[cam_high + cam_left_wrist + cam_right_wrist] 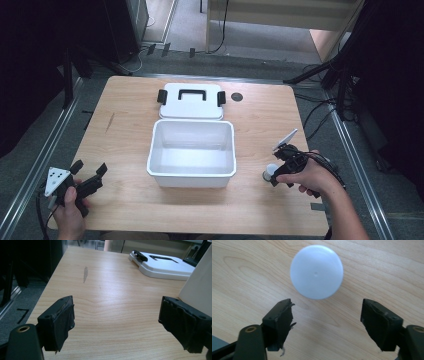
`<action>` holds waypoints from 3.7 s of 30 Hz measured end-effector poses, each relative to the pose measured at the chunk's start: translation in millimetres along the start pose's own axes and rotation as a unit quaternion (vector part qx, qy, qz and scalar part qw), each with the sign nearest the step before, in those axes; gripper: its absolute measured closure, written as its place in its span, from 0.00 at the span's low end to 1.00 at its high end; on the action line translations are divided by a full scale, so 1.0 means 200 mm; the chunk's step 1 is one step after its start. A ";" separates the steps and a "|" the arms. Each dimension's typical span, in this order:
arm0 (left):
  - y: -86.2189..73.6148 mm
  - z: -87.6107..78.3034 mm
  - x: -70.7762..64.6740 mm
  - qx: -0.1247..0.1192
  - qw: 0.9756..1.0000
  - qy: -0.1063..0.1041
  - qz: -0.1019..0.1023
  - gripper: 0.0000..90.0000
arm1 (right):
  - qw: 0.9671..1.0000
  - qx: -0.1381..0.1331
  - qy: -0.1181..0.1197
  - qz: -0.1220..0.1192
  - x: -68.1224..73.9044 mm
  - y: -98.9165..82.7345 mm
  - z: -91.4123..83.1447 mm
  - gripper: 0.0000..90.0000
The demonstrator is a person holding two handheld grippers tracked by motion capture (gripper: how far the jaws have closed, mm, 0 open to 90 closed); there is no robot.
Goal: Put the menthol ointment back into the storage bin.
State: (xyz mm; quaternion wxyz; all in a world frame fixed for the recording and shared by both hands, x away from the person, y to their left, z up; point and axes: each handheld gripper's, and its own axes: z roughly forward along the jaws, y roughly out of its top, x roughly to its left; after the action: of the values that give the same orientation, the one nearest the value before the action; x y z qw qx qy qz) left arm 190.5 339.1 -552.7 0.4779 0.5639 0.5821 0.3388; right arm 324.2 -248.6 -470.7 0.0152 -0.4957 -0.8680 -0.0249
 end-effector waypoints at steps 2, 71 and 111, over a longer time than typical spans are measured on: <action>0.00 0.00 0.00 0.000 1.000 0.000 -0.001 0.15 | 1.000 0.001 0.002 0.000 0.01 0.01 0.00 0.32; 0.00 0.00 0.00 0.001 1.000 -0.003 -0.003 0.15 | 1.000 -0.014 0.009 0.008 0.08 0.14 -0.11 0.57; 0.00 0.01 0.01 0.001 1.000 -0.005 -0.005 0.15 | 0.999 -0.009 0.016 -0.027 0.20 0.23 -0.54 0.57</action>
State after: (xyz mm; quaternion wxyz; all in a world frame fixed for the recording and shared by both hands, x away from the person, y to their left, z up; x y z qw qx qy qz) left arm 191.8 340.0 -552.8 0.4819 0.5632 0.5829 0.3329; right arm 343.2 -197.8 -358.7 0.0238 -0.4716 -0.8805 -0.0411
